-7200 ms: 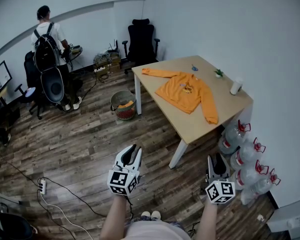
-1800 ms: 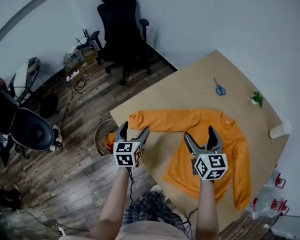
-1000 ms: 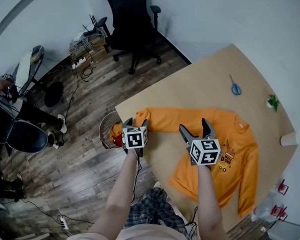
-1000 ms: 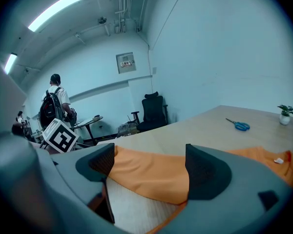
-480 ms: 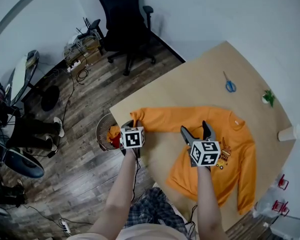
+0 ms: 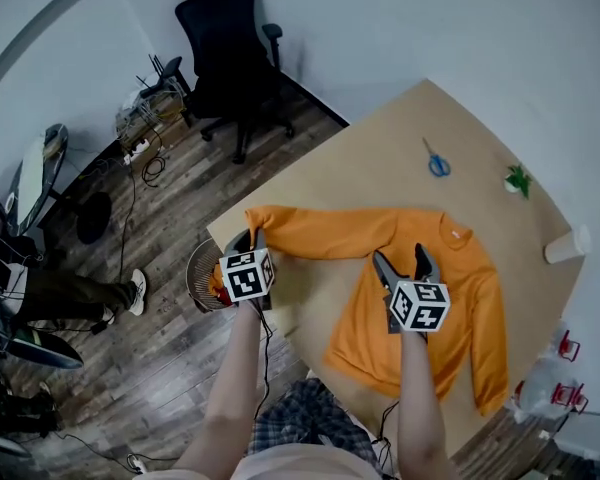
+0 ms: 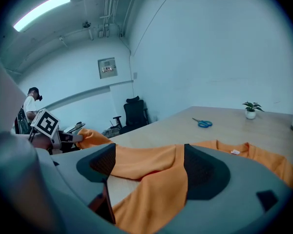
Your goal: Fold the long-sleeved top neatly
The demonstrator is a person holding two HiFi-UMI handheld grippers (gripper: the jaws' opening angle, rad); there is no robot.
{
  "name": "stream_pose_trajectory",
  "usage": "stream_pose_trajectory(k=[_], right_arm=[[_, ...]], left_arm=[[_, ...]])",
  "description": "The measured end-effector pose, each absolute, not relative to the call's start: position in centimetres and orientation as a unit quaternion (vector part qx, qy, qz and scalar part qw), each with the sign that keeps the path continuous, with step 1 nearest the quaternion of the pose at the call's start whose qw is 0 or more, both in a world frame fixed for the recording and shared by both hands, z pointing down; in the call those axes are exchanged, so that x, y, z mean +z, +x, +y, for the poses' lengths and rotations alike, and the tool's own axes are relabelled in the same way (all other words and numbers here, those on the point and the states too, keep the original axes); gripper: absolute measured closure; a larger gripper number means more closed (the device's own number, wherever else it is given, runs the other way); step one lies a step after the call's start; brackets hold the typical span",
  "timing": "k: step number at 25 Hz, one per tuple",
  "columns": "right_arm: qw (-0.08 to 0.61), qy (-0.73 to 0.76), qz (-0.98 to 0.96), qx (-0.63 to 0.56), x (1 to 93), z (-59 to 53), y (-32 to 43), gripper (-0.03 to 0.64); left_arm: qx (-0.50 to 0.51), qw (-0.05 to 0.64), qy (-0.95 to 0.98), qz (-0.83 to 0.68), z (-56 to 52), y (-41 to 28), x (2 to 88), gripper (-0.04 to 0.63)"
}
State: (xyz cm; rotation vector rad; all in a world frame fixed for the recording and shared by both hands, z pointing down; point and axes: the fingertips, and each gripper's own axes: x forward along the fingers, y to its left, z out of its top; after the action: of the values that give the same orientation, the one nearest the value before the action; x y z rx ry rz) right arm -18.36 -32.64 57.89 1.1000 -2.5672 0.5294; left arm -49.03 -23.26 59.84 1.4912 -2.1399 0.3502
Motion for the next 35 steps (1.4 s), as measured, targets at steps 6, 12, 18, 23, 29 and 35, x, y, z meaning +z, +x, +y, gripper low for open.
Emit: stream_pose_trajectory(k=[6,12,18,23,29,35], right_arm=[[0.134,0.432,-0.871,0.191,56.8,-32.8,-12.4,0.193],[0.126,0.485,-0.843,0.197,56.0,-32.3,-6.0,0.196],[0.119,0.526,-0.817,0.204,55.7,-30.7,0.0,0.198],[0.115,0.554,-0.796,0.215,56.3,-29.0,4.6,0.199],[0.108,0.587,-0.771,0.221,56.3,-27.3,9.6,0.199],[0.104,0.610,-0.752,0.227,56.5,-26.2,13.5,0.199]], left_arm=[[0.110,0.212,0.587,-0.773,-26.3,-45.7,55.1,0.551],[0.105,0.172,0.654,-0.729,-30.5,-38.0,51.2,0.551],[0.107,0.151,0.716,-0.673,-33.8,-28.5,49.4,0.551],[0.107,0.145,0.756,-0.629,-35.3,-21.1,48.9,0.551],[0.115,0.139,0.803,-0.568,-35.9,-12.0,49.5,0.551],[0.138,0.132,0.840,-0.509,-35.9,-3.5,51.7,0.549]])
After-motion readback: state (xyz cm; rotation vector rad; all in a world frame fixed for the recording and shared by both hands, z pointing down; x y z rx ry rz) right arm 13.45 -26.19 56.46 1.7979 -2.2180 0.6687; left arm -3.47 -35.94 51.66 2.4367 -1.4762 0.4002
